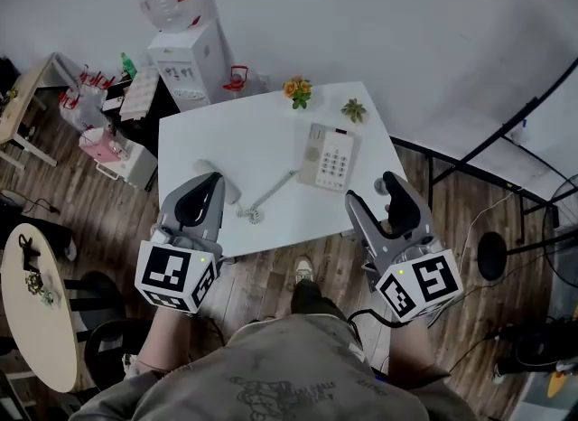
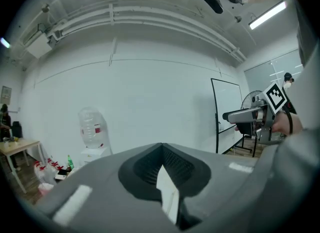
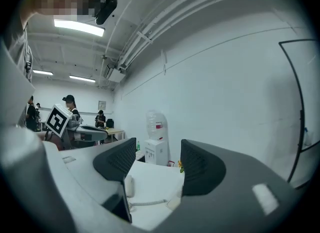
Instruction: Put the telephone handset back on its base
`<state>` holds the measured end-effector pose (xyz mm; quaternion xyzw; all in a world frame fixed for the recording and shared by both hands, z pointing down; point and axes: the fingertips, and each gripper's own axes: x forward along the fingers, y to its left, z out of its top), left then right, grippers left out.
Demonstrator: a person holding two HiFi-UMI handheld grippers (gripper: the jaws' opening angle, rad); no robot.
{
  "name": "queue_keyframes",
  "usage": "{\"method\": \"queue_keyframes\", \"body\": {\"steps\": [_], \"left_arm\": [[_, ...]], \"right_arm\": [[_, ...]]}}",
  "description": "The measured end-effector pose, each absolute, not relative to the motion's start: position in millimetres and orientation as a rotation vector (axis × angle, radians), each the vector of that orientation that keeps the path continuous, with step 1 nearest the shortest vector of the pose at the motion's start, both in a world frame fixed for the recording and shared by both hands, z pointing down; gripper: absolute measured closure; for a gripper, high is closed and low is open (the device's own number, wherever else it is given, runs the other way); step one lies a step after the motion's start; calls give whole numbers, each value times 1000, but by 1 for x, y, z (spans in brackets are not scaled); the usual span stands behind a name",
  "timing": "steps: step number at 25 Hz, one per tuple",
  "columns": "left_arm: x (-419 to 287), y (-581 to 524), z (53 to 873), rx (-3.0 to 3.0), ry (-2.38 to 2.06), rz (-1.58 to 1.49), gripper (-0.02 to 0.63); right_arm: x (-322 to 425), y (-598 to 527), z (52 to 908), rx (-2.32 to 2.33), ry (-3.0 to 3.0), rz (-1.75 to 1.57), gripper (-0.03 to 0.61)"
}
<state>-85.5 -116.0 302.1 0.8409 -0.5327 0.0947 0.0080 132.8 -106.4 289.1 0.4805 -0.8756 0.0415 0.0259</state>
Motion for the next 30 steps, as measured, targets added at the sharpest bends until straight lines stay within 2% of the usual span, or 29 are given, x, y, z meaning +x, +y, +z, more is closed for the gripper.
{"method": "queue_keyframes", "body": {"steps": [15,26,30], "left_arm": [[-88,-218,317,2356,-1937,388,612],[-160,-207,320,2166,-2111,427,612],[-192,-201,327,2112,-2135,430,612]], "right_arm": [[126,-262,314,1112,-2831,216,287],[47,-286,320,878,-2869,221,287],[-1,-286,330,769,-2867,327,288]]}}
